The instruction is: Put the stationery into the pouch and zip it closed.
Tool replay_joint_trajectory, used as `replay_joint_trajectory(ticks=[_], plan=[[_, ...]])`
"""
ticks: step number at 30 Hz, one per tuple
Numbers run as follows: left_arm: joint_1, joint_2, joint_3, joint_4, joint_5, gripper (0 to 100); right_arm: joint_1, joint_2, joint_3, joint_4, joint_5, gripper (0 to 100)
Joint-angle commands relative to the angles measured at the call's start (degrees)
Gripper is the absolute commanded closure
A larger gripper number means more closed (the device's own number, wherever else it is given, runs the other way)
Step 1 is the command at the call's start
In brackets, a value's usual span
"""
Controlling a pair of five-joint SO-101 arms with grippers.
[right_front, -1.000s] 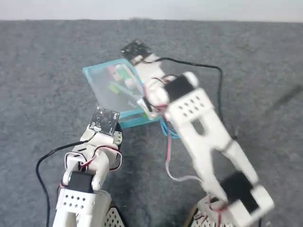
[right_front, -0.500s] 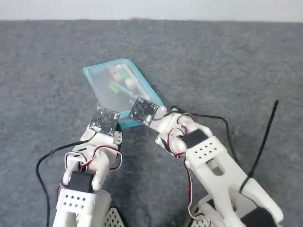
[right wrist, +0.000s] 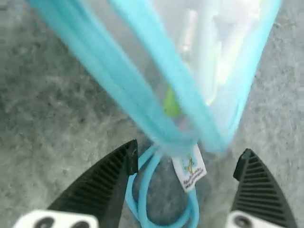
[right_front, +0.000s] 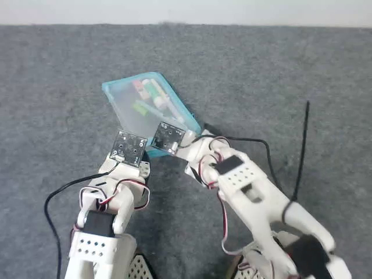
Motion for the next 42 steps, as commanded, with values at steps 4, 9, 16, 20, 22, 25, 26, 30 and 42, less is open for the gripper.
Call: replay_joint_trajectory(ticks=[4, 9, 16, 20, 22, 25, 26, 30, 42], plan=[[0.9, -1.0, -2.1, -1.9, 0.3, 99, 0.2, 9.6, -13.6, -3.9, -3.6, 67.8], [0.7, -1.0, -2.1, -1.9, 0.3, 99, 0.5, 17.3, -20.6, -4.7, -3.6, 74.6], [0.7, -1.0, -2.4, -1.9, 0.3, 99, 4.4, 16.6, -24.1, -0.8, -3.8, 97.6], [0.6, -1.1, -3.0, -1.9, 0.3, 99, 4.4, 6.5, -24.7, 12.3, -3.6, 99.3], [0.6, -1.1, -3.1, -1.9, 0.3, 99, 4.4, 0.0, -24.7, 17.3, -3.6, 99.2], [-1.1, -1.1, -4.2, -1.9, 0.4, 99, 4.4, -9.4, -24.4, 22.6, -4.0, 99.2], [-1.9, -1.1, -4.5, -2.0, 0.4, 99, 4.4, -11.7, -24.3, 23.8, -4.0, 99.2], [-5.4, -1.1, -5.1, -2.5, 0.4, 99, 1.3, -14.3, -23.3, 26.1, -4.0, 99.2], [-5.7, -1.0, -2.1, -3.7, 0.2, 93, 1.0, -6.5, -13.3, 21.5, -4.7, 96.5]])
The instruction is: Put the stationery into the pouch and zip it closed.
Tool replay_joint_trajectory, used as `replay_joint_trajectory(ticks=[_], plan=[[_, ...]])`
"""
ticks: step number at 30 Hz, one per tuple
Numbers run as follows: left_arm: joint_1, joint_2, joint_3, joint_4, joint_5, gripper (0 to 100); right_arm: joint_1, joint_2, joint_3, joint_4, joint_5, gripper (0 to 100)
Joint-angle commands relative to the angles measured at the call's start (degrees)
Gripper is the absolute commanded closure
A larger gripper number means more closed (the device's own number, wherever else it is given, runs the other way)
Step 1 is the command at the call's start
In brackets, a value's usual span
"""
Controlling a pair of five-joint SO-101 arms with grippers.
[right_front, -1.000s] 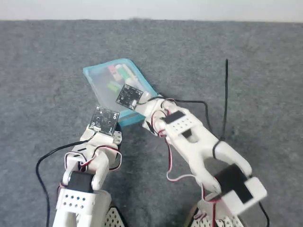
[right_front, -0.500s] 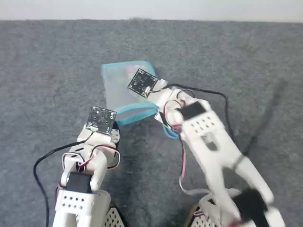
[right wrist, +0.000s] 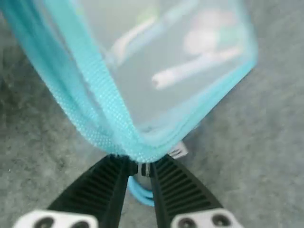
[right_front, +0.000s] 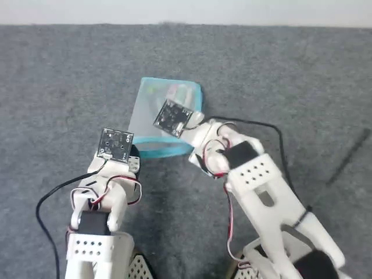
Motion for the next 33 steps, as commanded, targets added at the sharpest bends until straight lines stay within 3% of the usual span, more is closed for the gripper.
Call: replay_joint_trajectory(ticks=[1, 5, 10, 14, 18, 20, 30, 33], plan=[[0.4, -1.0, -0.6, -3.0, 0.4, 93, 0.1, 1.8, -0.4, -0.4, -3.7, 94.3], [-1.5, -1.0, -1.0, -3.4, 0.7, 97, 3.1, 0.8, -1.1, 1.4, -11.3, 84.8], [7.4, -1.0, 1.9, -4.6, 2.2, 99, 2.0, 0.5, -1.1, 2.8, -11.3, 81.5], [-2.6, -0.7, -1.8, -3.3, 2.7, 99, 6.5, -1.5, -1.9, 7.0, -11.1, 81.2], [1.0, -1.1, 0.2, -3.3, 3.1, 99, 8.0, -2.4, -0.7, 7.4, -11.0, 81.5], [-0.7, -1.1, -1.3, -3.2, 3.4, 99, 8.0, -2.2, 1.0, 6.9, -10.9, 81.5], [-1.1, -1.0, -0.7, -3.1, 3.3, 99, 6.5, 1.9, 7.1, -5.2, -14.2, 81.0], [-1.1, -1.1, -0.7, -3.3, 3.3, 99, 6.4, 6.1, 7.1, -9.9, -14.2, 76.7]])
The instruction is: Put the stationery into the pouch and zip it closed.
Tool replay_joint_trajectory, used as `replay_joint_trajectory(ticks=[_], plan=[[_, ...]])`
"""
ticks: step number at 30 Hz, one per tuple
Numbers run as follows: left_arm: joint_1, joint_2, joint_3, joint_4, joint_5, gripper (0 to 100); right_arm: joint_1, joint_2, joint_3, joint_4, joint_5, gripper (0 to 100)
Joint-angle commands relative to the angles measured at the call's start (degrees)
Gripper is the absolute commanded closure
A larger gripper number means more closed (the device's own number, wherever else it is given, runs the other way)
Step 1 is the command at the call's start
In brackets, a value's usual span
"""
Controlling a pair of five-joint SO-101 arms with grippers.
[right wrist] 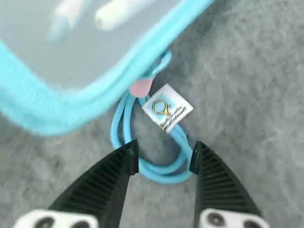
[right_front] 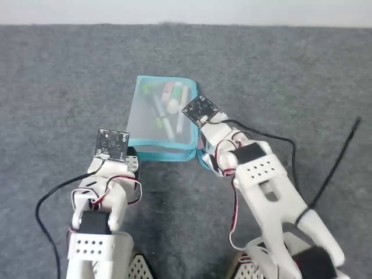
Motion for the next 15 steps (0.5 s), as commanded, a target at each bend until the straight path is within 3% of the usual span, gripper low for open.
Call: replay_joint_trajectory(ticks=[1, 8, 15], plan=[[0.3, -1.1, -2.8, -0.7, 0.7, 99, -1.0, 4.9, -0.3, -7.4, -0.9, 73.7], [0.4, -1.1, -2.8, -0.8, 0.7, 99, -3.6, 13.2, -0.6, -15.2, -0.7, 55.0], [0.6, -1.1, -2.8, -0.8, 0.7, 99, -8.2, 19.4, -7.0, -15.4, -1.1, 53.0]])
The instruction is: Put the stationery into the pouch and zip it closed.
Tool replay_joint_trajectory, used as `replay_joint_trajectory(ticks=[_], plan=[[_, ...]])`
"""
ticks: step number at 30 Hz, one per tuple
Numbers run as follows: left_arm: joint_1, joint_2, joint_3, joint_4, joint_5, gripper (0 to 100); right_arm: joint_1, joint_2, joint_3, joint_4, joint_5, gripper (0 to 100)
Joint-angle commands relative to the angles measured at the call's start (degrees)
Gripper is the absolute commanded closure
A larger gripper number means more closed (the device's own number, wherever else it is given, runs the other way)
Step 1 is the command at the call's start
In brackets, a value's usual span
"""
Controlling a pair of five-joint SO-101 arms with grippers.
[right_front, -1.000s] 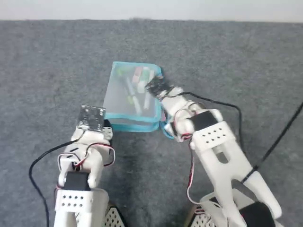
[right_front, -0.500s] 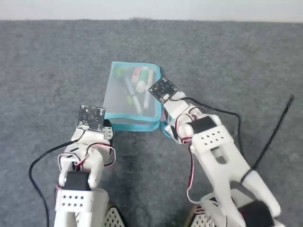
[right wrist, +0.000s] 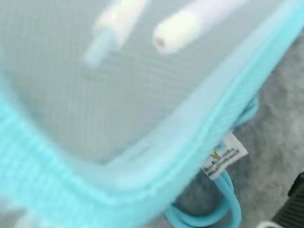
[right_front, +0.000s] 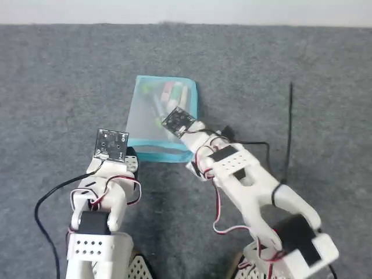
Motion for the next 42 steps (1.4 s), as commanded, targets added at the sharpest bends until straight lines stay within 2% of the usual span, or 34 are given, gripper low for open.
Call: replay_joint_trajectory(ticks=[1, 4, 6, 12, 16, 23, 26, 33, 39, 42], plan=[[0.9, -1.1, -2.7, -0.8, 0.7, 99, -1.1, 2.9, -7.9, -1.7, -1.1, 53.0], [0.9, -1.1, -2.6, -0.8, 0.7, 99, -0.4, 8.2, -13.1, -3.4, -1.1, 53.3], [0.9, -1.1, -2.4, -0.7, 0.7, 99, -0.3, 11.7, -17.3, -2.0, -1.1, 57.0], [0.6, -1.1, -2.3, -0.7, 0.8, 99, -0.2, 15.4, -26.3, 7.3, -1.1, 86.0], [0.5, -1.1, -2.3, -0.8, 0.7, 99, 1.6, 15.3, -27.3, 8.7, -1.1, 99.8], [0.5, -1.1, -2.3, -0.8, 0.6, 99, 6.1, 5.1, -26.7, 18.1, -7.2, 99.1], [0.5, -1.1, -2.3, -0.8, 0.6, 99, 5.8, -2.2, -24.8, 22.5, -6.3, 99.1], [0.5, -1.1, -2.3, -0.8, 0.6, 98, 1.4, -15.4, -17.1, 25.6, -3.2, 99.2], [0.5, -1.1, -2.3, -0.9, 0.5, 87, 0.2, -23.9, -15.9, 31.1, -1.2, 99.2], [0.5, -0.8, -2.3, -2.1, 0.5, 85, 0.1, -27.4, -15.4, 33.5, -0.6, 99.2]])
